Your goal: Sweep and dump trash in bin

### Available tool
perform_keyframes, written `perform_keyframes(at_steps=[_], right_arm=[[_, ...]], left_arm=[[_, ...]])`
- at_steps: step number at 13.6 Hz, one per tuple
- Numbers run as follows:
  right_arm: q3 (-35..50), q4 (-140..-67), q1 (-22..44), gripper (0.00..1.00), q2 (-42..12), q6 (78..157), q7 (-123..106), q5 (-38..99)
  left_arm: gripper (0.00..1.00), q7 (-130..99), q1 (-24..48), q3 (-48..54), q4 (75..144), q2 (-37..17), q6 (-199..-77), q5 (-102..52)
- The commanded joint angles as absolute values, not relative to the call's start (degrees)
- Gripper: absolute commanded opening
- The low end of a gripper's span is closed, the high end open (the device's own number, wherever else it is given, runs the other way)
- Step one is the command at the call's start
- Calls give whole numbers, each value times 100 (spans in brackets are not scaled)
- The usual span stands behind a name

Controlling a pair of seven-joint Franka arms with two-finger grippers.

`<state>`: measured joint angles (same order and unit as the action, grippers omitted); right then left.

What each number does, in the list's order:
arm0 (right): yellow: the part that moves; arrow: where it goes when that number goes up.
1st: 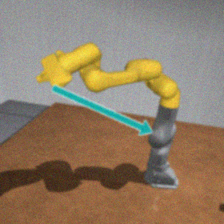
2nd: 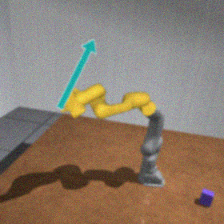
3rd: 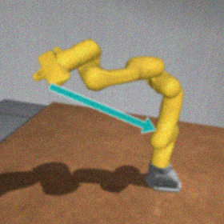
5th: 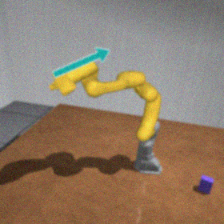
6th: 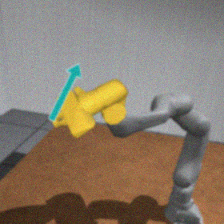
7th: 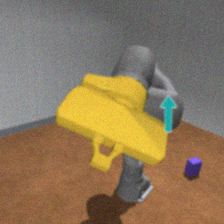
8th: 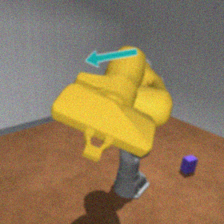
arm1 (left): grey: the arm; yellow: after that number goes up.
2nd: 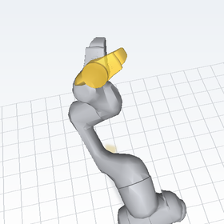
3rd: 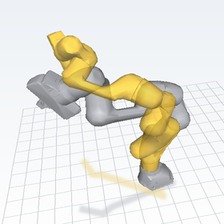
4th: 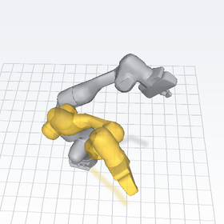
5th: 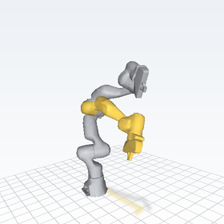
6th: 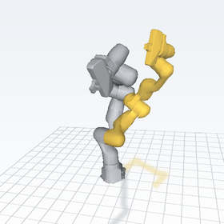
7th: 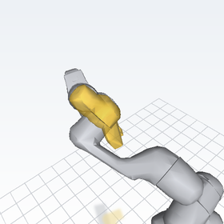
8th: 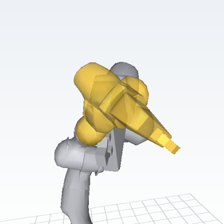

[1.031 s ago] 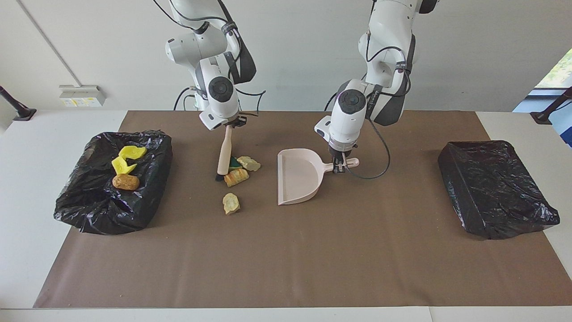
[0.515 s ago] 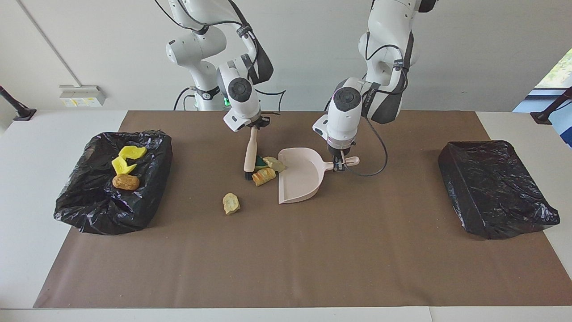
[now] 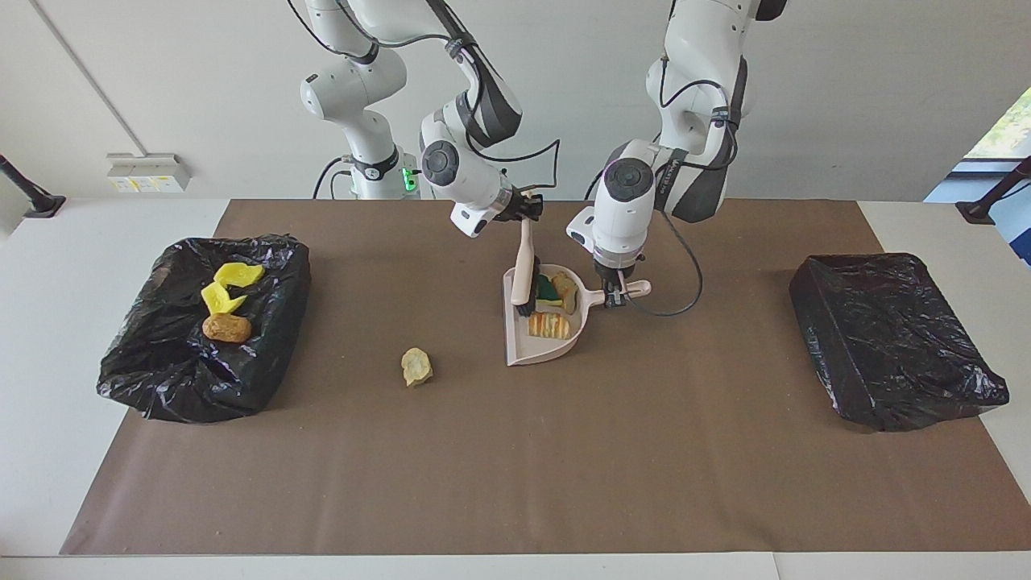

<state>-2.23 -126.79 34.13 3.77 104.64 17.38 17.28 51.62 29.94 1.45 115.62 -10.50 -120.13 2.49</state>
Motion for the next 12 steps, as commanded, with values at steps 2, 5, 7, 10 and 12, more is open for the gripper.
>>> perform_keyframes(at_steps=[2, 5, 7, 10, 12], right_arm=[[-193, -12551, 3078, 0, 317, 10336, 1435, 312], [-193, -12341, 2481, 0, 80, 10318, 758, -753], [-193, -11824, 1989, 0, -279, 10153, 257, -1211], [-193, -11094, 1407, 0, -885, 10212, -420, -1694], [-185, -10646, 1354, 0, -1412, 10257, -483, -1985]], left_arm=[[0, 4624, 2874, 158, 11786, -896, -12164, 404], [0, 4597, 2883, 149, 11786, -888, -12085, 404], [0, 4588, 2900, 149, 11786, -888, -12076, 404], [0, 4588, 2900, 149, 11804, -879, -12085, 404], [0, 4588, 2900, 149, 11839, -879, -12120, 404]])
